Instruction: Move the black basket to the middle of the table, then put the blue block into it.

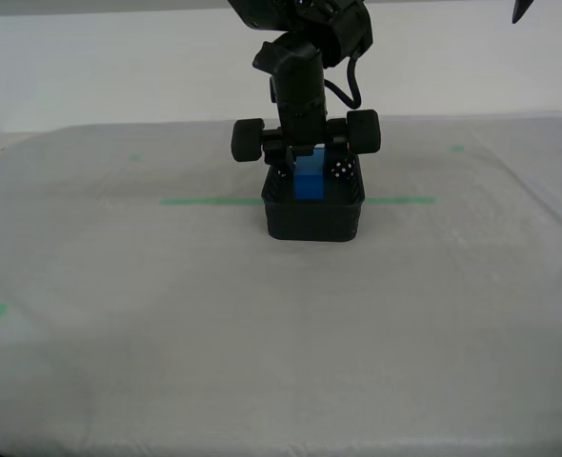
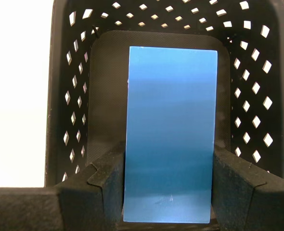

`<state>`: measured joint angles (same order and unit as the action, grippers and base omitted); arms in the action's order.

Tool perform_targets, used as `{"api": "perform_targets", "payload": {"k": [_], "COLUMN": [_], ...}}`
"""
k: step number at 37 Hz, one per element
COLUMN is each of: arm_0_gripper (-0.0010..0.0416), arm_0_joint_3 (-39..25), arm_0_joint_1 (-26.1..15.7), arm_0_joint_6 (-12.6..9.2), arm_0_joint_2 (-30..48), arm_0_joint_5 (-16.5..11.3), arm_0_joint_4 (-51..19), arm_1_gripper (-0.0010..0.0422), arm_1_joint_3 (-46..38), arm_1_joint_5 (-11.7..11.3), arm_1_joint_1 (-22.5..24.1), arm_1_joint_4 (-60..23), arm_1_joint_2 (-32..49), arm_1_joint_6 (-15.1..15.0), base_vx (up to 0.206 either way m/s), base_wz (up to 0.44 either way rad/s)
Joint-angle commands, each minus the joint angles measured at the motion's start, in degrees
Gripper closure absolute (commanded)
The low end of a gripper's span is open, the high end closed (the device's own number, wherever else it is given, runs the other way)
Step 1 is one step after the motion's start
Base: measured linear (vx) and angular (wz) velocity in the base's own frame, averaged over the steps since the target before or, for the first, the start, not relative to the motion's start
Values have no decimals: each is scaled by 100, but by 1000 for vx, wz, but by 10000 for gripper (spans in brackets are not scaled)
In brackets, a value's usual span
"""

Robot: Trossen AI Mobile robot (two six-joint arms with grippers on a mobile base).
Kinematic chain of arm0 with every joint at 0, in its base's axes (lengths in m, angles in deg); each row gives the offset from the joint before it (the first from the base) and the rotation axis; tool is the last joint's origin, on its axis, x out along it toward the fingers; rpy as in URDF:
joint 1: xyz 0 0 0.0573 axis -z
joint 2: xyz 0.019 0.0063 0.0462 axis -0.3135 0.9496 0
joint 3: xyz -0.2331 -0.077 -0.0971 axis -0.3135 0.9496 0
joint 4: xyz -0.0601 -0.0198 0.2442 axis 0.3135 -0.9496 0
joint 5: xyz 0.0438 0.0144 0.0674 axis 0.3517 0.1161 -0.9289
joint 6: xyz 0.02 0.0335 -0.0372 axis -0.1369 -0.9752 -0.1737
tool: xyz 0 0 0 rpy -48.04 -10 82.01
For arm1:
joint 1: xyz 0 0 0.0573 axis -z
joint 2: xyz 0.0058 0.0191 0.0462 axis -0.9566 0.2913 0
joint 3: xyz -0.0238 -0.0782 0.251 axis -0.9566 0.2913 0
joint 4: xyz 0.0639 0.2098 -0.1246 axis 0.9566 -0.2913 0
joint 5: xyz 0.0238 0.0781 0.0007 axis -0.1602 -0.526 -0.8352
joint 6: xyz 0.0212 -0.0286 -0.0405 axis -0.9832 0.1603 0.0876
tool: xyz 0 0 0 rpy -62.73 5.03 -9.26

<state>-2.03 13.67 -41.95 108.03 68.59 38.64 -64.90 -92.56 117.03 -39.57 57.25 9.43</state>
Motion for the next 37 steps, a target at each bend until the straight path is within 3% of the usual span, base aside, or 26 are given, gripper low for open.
{"api": "perform_targets", "payload": {"k": [1,6,15,37], "arm_0_gripper": [12,12,12,12], "arm_0_joint_3": [-7,-7,-7,-7], "arm_0_joint_1": [-4,-4,-4,-4], "arm_0_joint_6": [2,0,0,0], "arm_0_joint_2": [-2,-2,-2,-2], "arm_0_joint_5": [13,13,13,13], "arm_0_joint_4": [13,13,13,13], "arm_1_gripper": [412,396,323,70], "arm_1_joint_3": [-2,-2,-2,-2], "arm_1_joint_5": [-35,-35,-35,-35], "arm_1_joint_1": [0,0,0,0], "arm_1_joint_4": [7,2,-7,-94], "arm_1_joint_2": [-7,-7,-7,-7], "arm_1_joint_6": [13,-11,-24,-140], "base_vx": [0,0,0,0], "base_wz": [0,0,0,0]}}
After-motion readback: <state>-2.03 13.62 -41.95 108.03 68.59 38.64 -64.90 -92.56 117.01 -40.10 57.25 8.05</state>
